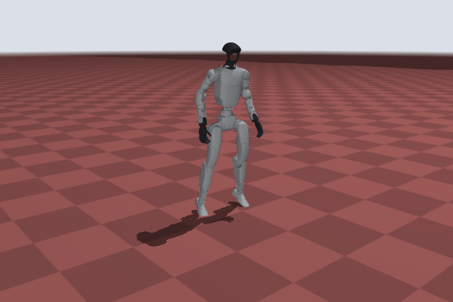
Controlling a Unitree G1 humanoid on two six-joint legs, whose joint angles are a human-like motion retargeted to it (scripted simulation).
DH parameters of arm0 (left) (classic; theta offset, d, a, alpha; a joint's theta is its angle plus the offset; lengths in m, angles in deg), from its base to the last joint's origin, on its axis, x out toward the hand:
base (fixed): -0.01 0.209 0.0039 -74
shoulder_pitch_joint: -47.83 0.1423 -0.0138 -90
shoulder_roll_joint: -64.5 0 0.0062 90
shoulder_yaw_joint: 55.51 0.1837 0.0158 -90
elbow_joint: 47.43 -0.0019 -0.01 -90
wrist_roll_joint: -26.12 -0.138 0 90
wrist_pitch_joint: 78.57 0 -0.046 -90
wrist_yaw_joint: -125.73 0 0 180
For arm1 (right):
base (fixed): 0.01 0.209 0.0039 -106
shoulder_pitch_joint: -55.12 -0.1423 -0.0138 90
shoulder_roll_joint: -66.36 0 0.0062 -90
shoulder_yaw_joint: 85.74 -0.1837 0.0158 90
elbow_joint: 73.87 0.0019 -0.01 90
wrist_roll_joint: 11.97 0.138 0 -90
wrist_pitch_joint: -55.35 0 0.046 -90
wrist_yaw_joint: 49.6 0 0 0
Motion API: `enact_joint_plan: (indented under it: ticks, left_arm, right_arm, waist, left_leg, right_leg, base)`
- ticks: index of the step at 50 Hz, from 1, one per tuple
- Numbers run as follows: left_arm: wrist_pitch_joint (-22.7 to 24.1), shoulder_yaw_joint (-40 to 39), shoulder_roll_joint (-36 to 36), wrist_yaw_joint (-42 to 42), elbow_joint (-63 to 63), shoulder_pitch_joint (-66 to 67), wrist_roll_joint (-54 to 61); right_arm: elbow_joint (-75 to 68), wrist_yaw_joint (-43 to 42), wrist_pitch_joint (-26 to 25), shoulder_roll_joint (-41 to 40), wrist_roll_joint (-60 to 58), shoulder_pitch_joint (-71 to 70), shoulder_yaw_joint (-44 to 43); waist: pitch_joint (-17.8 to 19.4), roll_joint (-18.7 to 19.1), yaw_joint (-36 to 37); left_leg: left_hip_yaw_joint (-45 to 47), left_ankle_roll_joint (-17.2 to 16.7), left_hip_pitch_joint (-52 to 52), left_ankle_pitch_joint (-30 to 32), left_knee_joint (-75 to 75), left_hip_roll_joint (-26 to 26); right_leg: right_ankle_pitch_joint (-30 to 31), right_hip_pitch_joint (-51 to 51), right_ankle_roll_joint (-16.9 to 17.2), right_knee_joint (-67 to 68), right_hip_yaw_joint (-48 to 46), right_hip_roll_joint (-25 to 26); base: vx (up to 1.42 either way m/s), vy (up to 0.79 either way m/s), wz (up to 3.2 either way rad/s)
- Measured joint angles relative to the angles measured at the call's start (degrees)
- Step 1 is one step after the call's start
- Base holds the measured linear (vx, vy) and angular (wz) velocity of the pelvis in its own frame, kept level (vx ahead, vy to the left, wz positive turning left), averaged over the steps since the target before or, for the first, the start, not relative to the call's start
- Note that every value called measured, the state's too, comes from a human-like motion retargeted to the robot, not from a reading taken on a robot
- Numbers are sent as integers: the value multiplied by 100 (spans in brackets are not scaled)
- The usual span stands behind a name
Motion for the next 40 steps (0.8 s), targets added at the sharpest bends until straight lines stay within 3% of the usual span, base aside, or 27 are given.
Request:
enact_joint_plan:
  ticks: [4,7,10,11,12,15,16,17,18,20,25,27,28,33,38,40]
  left_arm:
    - [90,-82,-153,-123,-326,-179,79]
    - [-54,132,-102,-361,-505,-591,353]
    - [-86,320,7,-352,-401,-853,312]
    - [-106,369,73,-361,-286,-943,321]
    - [-128,415,149,-389,-167,-1050,364]
    - [-141,474,412,-642,119,-1459,747]
    - [-122,407,459,-746,132,-1534,878]
    - [-106,339,490,-844,141,-1571,1002]
    - [-96,268,486,-932,145,-1536,1111]
    - [-24,238,422,-1066,141,-1373,1230]
    - [200,501,278,-278,205,-499,379]
    - [204,413,215,-70,340,-256,292]
    - [179,368,181,-79,395,-201,342]
    - [75,221,9,-532,211,-376,725]
    - [45,98,34,-641,162,-573,774]
    - [-12,30,106,-651,296,-676,793]
  right_arm:
    - [-575,118,-36,-117,-65,-85,160]
    - [-1002,40,-221,-128,9,-454,412]
    - [-1194,22,-261,-122,11,-684,511]
    - [-1194,6,-284,-100,3,-761,516]
    - [-1199,-20,-310,-73,9,-859,520]
    - [-1334,-246,-326,61,174,-1311,576]
    - [-1411,-442,-238,111,248,-1457,593]
    - [-1444,-618,-153,159,299,-1564,597]
    - [-1388,-754,-74,202,305,-1589,575]
    - [-1018,-926,44,271,291,-1468,512]
    - [129,-176,118,474,-149,-534,588]
    - [319,59,107,455,-213,-277,468]
    - [353,110,86,424,-160,-215,395]
    - [-206,-85,-79,254,102,-448,360]
    - [-815,-176,-182,141,38,-824,414]
    - [-877,-196,-236,142,27,-1007,389]
  waist:
    - [306,132,-72]
    - [568,142,24]
    - [734,152,64]
    - [834,181,77]
    - [959,209,87]
    - [1402,220,84]
    - [1431,220,50]
    - [1423,219,13]
    - [1343,217,-29]
    - [998,179,-100]
    - [116,151,-21]
    - [76,215,-15]
    - [112,235,-19]
    - [539,325,-29]
    - [831,336,15]
    - [1052,374,20]
  left_leg:
    - [95,16,-84,-455,667,68]
    - [-354,282,119,-528,329,-154]
    - [-612,345,55,-556,468,-273]
    - [-615,397,69,-676,579,-261]
    - [-624,488,82,-995,778,-250]
    - [-696,1133,-134,-3601,2411,-273]
    - [-716,1507,-489,-4272,3247,-244]
    - [-721,1829,-815,-4744,3928,-211]
    - [-695,2048,-1085,-4821,4296,-170]
    - [-586,1864,-1346,-4267,4035,-120]
    - [-843,273,-301,-73,393,-142]
    - [-667,-68,-112,244,-48,-8]
    - [-518,-86,-66,201,-89,33]
    - [-277,120,111,-74,366,56]
    - [-864,118,142,-242,929,-95]
    - [-892,232,252,-694,1191,-77]
  right_leg:
    - [-283,235,-238,125,26,180]
    - [-640,199,-355,252,265,188]
    - [-447,176,-373,246,509,144]
    - [-662,212,-473,349,562,130]
    - [-1120,249,-604,546,609,112]
    - [-4169,141,-1189,2083,634,18]
    - [-4953,-169,-1595,2876,603,50]
    - [-5526,-462,-1948,3535,568,79]
    - [-5676,-721,-2195,3929,524,104]
    - [-5072,-1030,-2023,3787,408,89]
    - [-343,-219,-265,346,619,95]
    - [-1,-95,-84,21,312,28]
    - [-46,-64,-106,18,128,-15]
    - [-423,191,-409,375,62,-37]
    - [-446,371,-441,624,901,94]
    - [-865,473,-659,880,1076,149]
  base:
    - [1,-1,2]
    - [0,0,-17]
    - [0,0,0]
    - [0,0,0]
    - [0,0,0]
    - [-5,2,5]
    - [-7,2,20]
    - [-4,1,26]
    - [1,1,24]
    - [9,0,14]
    - [15,-2,-15]
    - [3,-1,-1]
    - [0,0,0]
    - [-5,2,10]
    - [0,0,0]
    - [-3,2,-3]
